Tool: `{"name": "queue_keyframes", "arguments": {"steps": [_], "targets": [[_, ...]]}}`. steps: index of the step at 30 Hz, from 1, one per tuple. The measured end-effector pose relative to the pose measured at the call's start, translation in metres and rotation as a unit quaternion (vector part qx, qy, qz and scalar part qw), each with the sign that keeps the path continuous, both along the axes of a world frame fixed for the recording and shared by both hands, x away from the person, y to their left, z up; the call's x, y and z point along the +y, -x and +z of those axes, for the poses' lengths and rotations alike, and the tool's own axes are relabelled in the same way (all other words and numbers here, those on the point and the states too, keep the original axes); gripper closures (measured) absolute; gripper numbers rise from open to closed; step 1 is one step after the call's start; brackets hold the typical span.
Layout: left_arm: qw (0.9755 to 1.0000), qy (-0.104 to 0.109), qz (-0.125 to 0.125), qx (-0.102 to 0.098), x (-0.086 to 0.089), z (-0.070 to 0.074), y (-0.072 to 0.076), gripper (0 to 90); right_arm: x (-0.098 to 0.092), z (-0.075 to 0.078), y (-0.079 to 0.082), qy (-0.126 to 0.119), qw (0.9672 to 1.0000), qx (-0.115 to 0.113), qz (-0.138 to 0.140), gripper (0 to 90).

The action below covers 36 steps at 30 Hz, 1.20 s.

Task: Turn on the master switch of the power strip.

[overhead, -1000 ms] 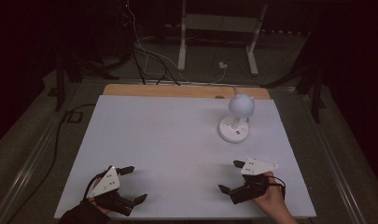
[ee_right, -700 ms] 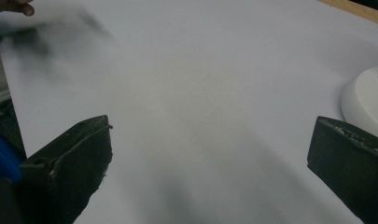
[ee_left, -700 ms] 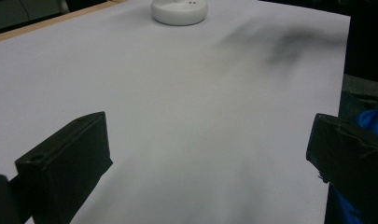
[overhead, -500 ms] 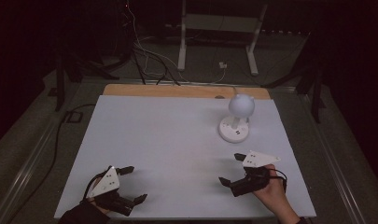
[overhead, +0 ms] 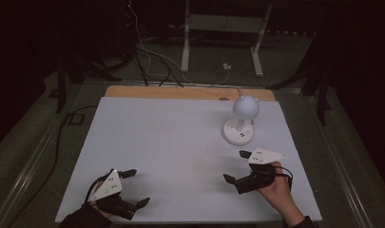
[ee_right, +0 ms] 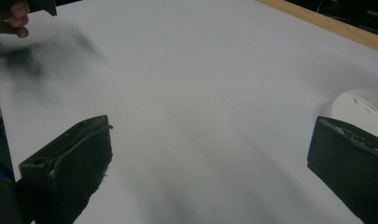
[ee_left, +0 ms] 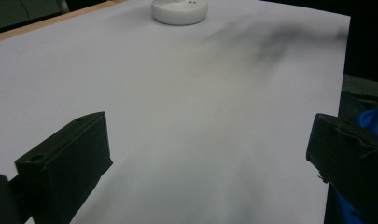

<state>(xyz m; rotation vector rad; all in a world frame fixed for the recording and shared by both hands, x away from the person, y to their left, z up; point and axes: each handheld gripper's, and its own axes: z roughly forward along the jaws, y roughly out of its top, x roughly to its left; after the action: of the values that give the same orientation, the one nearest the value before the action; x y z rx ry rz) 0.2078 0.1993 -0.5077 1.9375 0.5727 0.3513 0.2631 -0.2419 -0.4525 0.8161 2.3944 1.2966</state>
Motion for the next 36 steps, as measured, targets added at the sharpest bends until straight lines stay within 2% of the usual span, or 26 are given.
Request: {"name": "queue_keyframes", "arguments": {"steps": [12, 22, 36], "targets": [[1.0000, 0.000, 0.001, -0.004, 0.000, 0.001, 0.001, 0.2, -0.005, 0.005, -0.013, -0.005, 0.9998, -0.007, -0.017, 0.0], [1.0000, 0.000, 0.001, -0.003, 0.000, 0.001, 0.000, 0.2, -0.013, 0.009, -0.027, -0.019, 0.9995, 0.001, -0.026, 0.0], [1.0000, 0.000, 0.002, -0.004, 0.000, 0.000, 0.000, 0.2, -0.028, 0.013, -0.047, -0.024, 0.9981, -0.008, -0.056, 0.0]]}}
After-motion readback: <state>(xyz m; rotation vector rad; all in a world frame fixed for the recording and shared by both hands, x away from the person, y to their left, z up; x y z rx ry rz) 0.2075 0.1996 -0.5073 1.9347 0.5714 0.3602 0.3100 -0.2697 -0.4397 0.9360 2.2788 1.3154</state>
